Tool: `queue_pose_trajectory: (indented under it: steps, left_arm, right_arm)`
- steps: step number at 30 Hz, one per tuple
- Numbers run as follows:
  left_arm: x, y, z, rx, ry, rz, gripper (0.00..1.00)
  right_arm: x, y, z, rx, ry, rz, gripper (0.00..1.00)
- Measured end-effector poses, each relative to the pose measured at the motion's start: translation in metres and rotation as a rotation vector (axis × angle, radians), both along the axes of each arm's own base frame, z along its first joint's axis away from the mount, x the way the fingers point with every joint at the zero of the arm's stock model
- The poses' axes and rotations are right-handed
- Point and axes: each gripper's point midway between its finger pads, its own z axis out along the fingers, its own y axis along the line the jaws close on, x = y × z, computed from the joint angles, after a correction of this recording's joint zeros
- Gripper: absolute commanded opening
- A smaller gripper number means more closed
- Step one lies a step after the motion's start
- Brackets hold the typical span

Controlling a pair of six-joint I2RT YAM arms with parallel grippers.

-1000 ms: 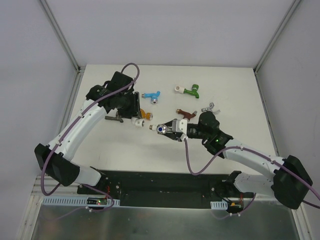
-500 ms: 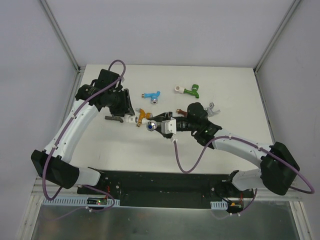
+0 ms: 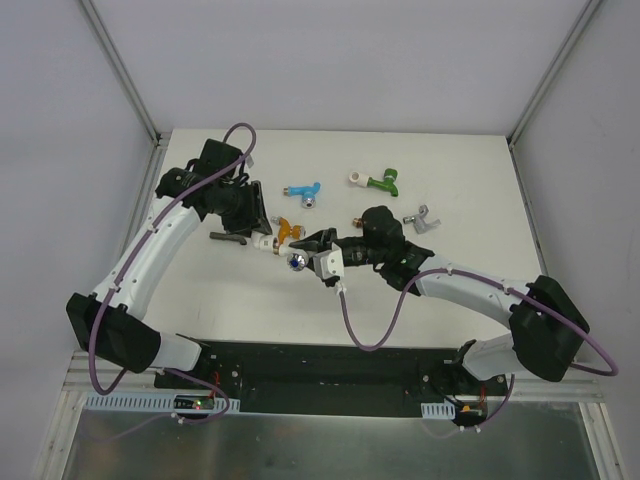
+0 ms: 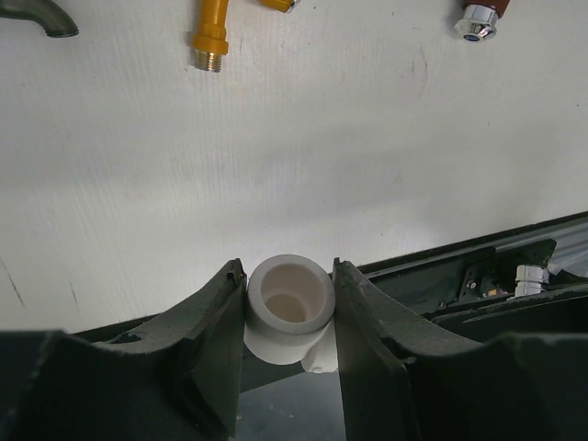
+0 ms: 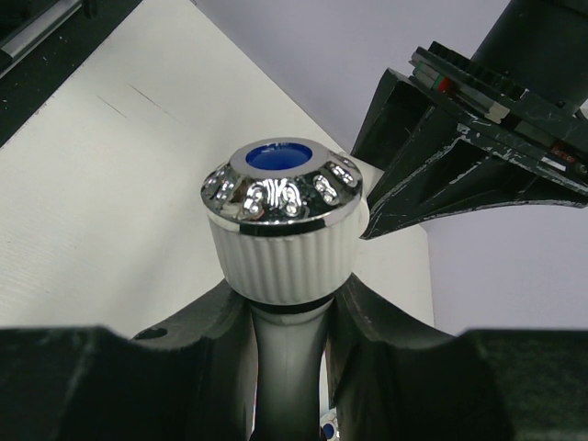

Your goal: Install the water faucets

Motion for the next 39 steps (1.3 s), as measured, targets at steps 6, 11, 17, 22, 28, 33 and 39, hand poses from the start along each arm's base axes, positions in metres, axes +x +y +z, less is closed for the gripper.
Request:
queue_pose_trajectory:
  steps: [6, 11, 17, 22, 28, 33, 39]
  left_arm:
    - [0.0, -0.001, -0.006, 0.009, 0.013, -0.012, 0.0]
    - [0.0, -0.001, -0.009, 0.028, 0.013, -0.013, 0.0]
    - [0.001, 0.0, -0.009, 0.033, 0.01, -0.012, 0.0]
    - [-0.001, -0.003, -0.009, 0.034, 0.01, -0.025, 0.0]
    - [-0.002, -0.003, -0.01, 0.034, 0.011, -0.025, 0.0]
    - [-0.002, -0.003, -0.01, 0.035, 0.012, -0.025, 0.0]
    - [-0.004, -0.002, -0.014, 0.033, 0.014, -0.018, 0.0]
  right_arm:
    - [0.001, -0.001, -0.002, -0.009, -0.013, -0.002, 0.0]
    - [0.005, -0.002, -0.004, -0.016, -0.028, -0.023, 0.0]
    - [0.009, -0.002, -0.004, -0.019, -0.038, -0.04, 0.0]
    - [0.009, -0.002, -0.003, -0.016, -0.039, -0.04, 0.0]
    - [0.009, -0.001, -0.004, -0.015, -0.038, -0.037, 0.0]
    - [0.01, 0.0, -0.006, -0.016, -0.037, -0.034, 0.0]
    - [0.008, 0.001, -0.009, -0.014, -0.003, -0.02, 0.0]
